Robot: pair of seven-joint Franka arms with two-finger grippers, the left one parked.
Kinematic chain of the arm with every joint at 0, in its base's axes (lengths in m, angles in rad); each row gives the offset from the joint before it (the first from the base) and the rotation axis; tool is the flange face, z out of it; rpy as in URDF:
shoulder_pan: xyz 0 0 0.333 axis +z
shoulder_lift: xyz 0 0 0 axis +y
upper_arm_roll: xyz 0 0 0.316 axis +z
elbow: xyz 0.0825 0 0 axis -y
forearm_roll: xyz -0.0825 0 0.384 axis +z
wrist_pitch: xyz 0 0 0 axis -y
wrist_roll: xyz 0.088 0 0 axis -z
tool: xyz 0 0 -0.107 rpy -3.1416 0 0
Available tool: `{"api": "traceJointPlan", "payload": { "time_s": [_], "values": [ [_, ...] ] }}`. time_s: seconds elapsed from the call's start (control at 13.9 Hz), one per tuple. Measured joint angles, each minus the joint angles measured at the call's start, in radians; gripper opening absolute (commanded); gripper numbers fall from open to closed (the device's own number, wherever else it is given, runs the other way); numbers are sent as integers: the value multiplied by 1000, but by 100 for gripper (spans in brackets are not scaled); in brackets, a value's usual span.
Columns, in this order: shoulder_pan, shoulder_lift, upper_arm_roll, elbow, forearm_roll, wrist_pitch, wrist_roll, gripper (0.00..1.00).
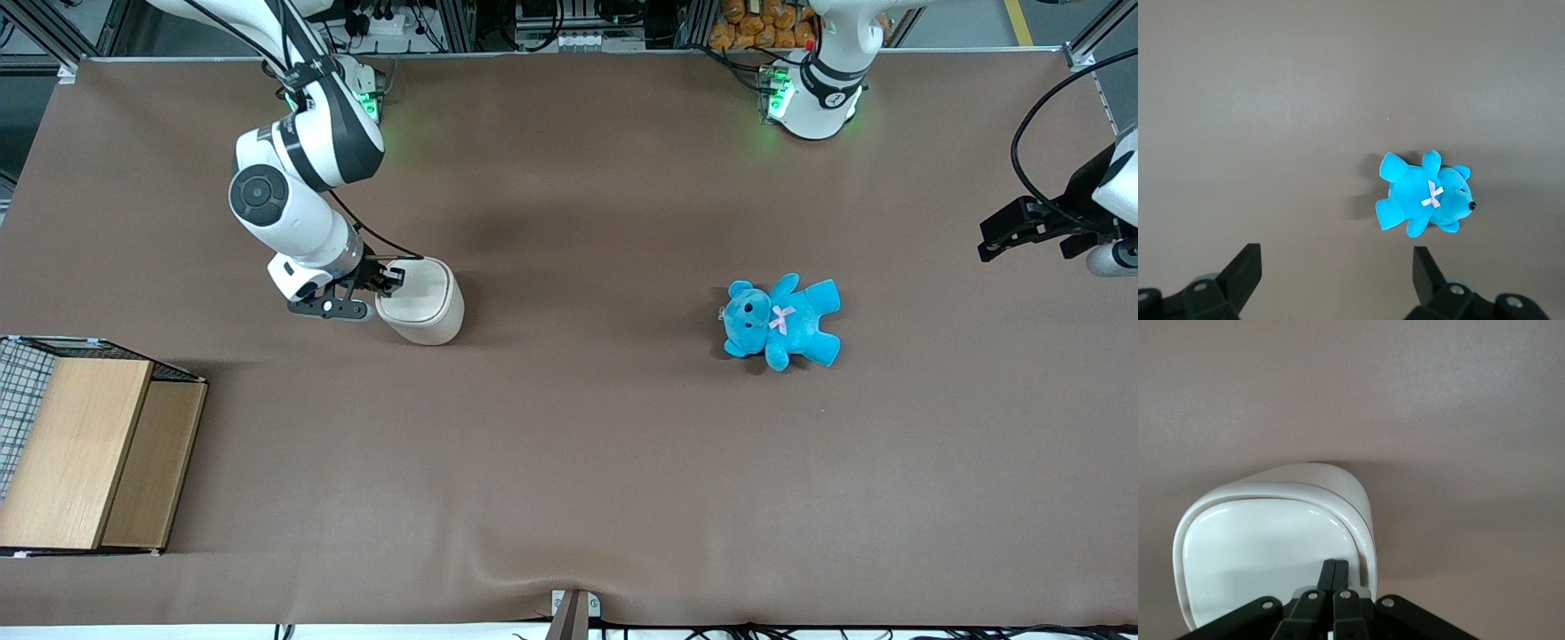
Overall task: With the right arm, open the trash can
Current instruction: 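Push the lid with the right gripper to flip it open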
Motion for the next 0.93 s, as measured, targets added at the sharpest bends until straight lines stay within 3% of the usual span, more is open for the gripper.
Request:
{"api": "traceJointPlan", "payload": {
  "time_s": [0.72, 0.93],
  "values": [
    [0, -1, 0, -2, -1, 3, -1, 0],
    [0, -1, 0, 50, -2, -106, -1, 0]
  ]
}}
